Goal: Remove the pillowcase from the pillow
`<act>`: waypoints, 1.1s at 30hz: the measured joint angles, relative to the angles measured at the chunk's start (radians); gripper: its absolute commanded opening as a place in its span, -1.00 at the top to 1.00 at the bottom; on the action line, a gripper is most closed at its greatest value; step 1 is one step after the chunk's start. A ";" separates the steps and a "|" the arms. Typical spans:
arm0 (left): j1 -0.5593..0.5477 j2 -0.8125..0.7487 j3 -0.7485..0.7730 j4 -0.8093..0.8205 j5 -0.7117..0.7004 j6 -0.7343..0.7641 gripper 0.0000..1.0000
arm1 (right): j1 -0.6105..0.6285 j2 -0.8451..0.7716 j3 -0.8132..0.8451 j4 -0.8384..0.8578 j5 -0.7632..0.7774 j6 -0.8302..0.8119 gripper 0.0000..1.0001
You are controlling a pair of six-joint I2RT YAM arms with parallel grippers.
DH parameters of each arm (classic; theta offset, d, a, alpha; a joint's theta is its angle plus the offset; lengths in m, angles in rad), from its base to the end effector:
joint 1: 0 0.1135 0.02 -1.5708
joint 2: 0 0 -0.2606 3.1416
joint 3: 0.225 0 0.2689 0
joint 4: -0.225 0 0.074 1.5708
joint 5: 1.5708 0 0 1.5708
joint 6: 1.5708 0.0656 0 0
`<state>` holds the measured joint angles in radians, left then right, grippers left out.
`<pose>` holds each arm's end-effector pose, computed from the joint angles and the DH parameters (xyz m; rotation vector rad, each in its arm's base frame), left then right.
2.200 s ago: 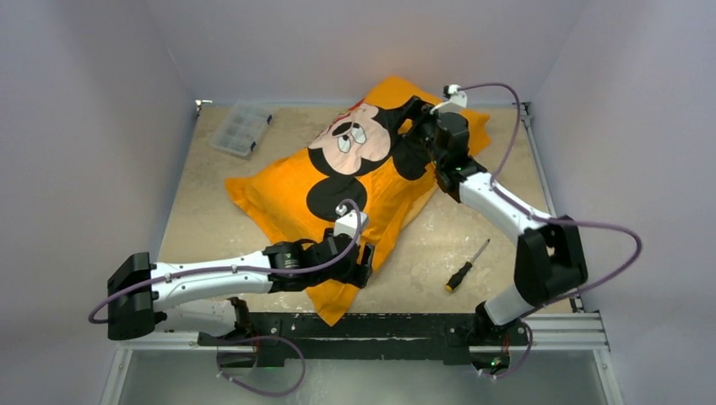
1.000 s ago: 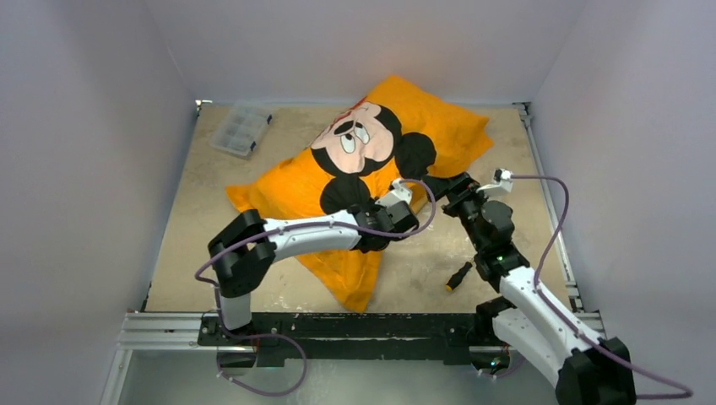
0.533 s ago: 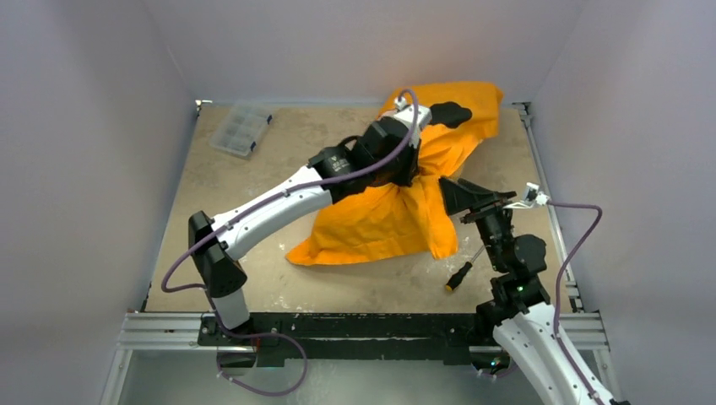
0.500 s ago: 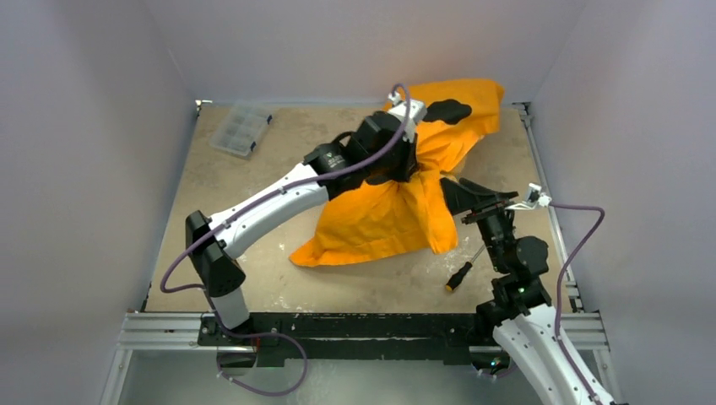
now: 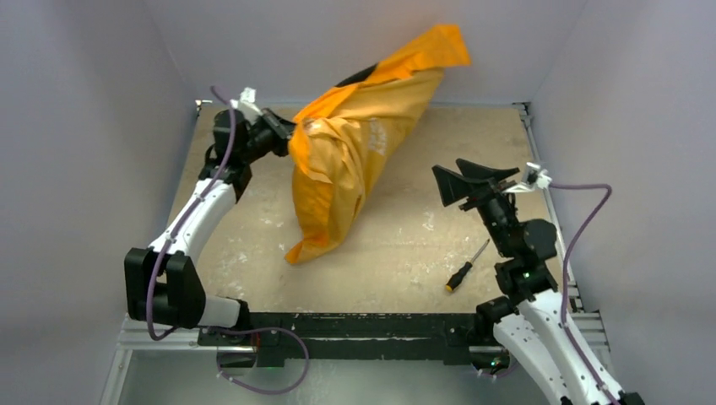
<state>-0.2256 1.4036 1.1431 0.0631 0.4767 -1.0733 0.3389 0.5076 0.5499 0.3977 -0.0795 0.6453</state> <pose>0.3588 -0.1132 0.3350 -0.4407 1.9061 -1.3226 0.1659 0.0640 0.3706 0.1067 1.1747 0.9179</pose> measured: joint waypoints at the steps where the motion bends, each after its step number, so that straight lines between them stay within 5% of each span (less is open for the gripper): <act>1: 0.059 -0.014 -0.047 0.039 0.024 -0.044 1.00 | 0.000 0.033 0.000 0.000 -0.013 -0.006 -0.98; 7: 0.299 -0.030 -0.208 0.149 0.118 -0.165 1.00 | 0.000 0.258 -0.013 0.060 -0.115 -0.046 -0.98; 12: 0.393 -0.041 -0.219 0.051 0.140 -0.090 1.00 | 0.023 0.502 -0.033 0.152 -0.186 -0.072 -0.98; 22: 0.459 -0.163 -0.191 -0.328 0.005 0.224 1.00 | 0.193 0.984 -0.002 0.437 -0.222 0.027 -0.98; 33: 0.460 -0.283 -0.245 -0.438 -0.101 0.342 1.00 | 0.264 1.358 0.172 0.777 -0.315 0.222 -0.98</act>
<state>0.2340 1.1206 0.8978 -0.3752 0.3759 -0.7311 0.6029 1.8660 0.7223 1.1744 -0.3950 0.8669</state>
